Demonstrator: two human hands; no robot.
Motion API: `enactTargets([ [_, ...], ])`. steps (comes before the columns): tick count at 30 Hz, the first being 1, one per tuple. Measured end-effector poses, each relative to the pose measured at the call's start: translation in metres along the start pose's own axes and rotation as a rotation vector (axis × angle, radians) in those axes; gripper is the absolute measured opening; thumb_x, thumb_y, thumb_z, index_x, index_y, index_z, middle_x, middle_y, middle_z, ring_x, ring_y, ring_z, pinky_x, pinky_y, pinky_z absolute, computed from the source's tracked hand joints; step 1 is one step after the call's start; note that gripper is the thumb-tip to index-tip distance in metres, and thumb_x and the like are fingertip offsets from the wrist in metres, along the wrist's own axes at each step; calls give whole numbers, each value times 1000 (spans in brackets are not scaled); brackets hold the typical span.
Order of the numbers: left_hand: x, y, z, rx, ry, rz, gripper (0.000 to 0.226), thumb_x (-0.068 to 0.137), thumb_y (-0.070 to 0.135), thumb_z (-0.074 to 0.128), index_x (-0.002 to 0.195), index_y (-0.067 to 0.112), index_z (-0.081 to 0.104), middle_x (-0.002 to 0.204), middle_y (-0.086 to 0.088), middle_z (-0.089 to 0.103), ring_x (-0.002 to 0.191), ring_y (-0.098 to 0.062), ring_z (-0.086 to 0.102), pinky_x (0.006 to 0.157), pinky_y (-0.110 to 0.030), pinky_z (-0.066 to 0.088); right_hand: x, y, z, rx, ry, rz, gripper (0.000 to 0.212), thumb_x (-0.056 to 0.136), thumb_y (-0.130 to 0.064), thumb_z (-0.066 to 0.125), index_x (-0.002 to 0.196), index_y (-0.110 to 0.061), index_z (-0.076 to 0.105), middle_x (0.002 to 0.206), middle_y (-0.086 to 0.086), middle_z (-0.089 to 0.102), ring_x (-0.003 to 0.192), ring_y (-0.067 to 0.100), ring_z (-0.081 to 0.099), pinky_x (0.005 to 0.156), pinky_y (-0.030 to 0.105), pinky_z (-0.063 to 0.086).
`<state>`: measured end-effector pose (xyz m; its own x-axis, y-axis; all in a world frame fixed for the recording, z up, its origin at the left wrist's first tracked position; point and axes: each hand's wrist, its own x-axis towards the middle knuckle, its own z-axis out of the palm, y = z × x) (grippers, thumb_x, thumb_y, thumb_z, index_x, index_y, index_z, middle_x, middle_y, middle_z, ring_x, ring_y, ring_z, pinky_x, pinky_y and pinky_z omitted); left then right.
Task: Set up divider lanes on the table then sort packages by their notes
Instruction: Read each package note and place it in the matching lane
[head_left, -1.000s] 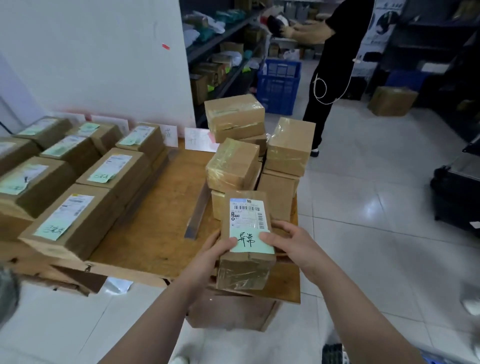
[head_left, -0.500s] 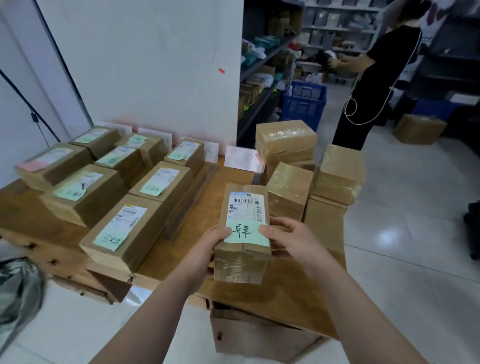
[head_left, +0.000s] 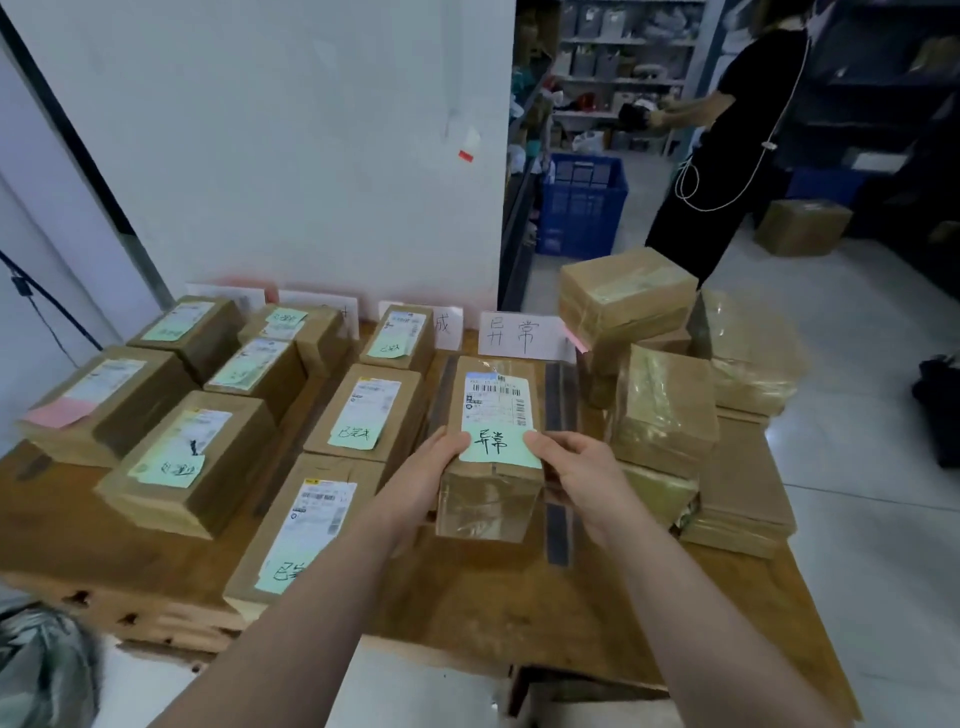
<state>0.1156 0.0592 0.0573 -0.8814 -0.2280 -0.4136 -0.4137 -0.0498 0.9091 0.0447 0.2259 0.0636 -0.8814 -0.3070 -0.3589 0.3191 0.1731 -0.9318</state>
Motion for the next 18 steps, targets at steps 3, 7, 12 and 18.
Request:
enactTargets([
  [3, 30, 7, -5, -18, -8, -12, 41, 99, 52, 38, 125, 29, 59, 82, 8, 76, 77, -11, 68, 81, -37, 45, 25, -3, 6, 5, 32, 0, 27, 90, -35, 66, 112, -20, 62, 99, -5, 74, 92, 14, 70, 84, 38, 59],
  [7, 72, 21, -2, 4, 3, -6, 41, 102, 49, 34, 127, 27, 57, 88, 6, 76, 74, -7, 71, 69, -30, 47, 69, -7, 7, -17, 49, -7, 24, 92, -34, 62, 113, -23, 59, 102, -6, 71, 93, 11, 68, 82, 32, 59],
  [12, 131, 38, 0, 71, 20, 5, 39, 103, 46, 36, 138, 34, 45, 112, 8, 68, 95, -9, 67, 63, -21, 52, 133, -10, 8, -60, 69, 19, 40, 94, -36, 59, 130, -21, 53, 115, -6, 66, 100, 11, 65, 83, 32, 59],
  [18, 200, 44, -8, 83, 33, -42, 51, 100, 41, 47, 148, 29, 36, 120, 6, 66, 100, -12, 65, 69, -30, 54, 193, -16, 11, -40, 91, 36, 42, 97, -30, 55, 137, -19, 48, 109, -8, 63, 95, 6, 63, 68, 21, 57],
])
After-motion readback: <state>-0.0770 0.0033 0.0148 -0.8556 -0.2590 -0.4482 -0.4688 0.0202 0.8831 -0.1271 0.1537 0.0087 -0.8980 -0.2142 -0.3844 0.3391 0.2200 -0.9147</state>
